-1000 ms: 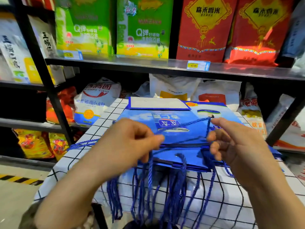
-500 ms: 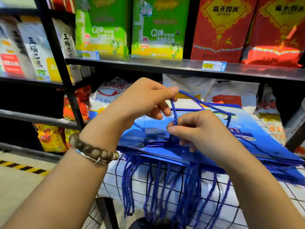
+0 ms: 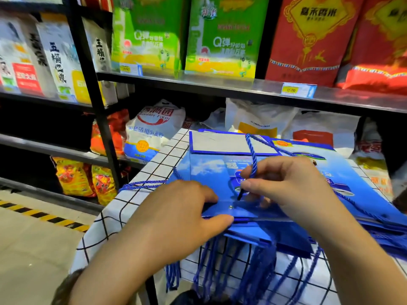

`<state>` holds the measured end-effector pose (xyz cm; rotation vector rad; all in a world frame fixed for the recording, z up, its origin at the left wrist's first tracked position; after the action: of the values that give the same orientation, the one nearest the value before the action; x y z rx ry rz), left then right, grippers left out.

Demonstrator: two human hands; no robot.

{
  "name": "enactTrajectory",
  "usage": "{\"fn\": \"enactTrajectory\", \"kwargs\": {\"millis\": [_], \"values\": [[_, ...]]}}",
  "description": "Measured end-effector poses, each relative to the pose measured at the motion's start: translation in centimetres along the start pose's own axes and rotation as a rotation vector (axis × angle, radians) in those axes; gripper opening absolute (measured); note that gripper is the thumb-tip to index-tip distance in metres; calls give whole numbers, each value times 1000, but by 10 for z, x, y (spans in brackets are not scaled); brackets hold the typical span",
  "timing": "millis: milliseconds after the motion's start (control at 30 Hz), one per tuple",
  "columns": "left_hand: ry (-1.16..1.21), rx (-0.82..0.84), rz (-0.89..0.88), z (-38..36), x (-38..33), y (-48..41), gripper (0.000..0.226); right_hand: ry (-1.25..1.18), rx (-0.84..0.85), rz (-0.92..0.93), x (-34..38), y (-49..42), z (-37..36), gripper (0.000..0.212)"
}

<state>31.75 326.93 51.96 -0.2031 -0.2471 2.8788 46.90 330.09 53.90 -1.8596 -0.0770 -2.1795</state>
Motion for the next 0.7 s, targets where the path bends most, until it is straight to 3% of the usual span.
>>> {"fn": "enactTrajectory", "kwargs": {"millis": [367,600,700], "values": [[46,-31,15,0,0,27,65,75,82,0,-6,12,-16,19],[161,-162,30,9,-3,31,46,110,80,23,-7,10,-16,19],[114,-220,40,12,-3,31,60,141,137,1,-7,8,-17,19]]}}
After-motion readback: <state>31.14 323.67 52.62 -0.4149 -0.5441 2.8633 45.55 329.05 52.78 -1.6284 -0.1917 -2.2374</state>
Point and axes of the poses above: each hand's wrist, its own y-axis away from the middle knuckle, its own z-axis out of the back of the hand, x = y × z, the point moved 4 cm from there along -y, towards the middle knuckle, and after that the axes turned 9 degrees about -y, right-handed, at the moved point
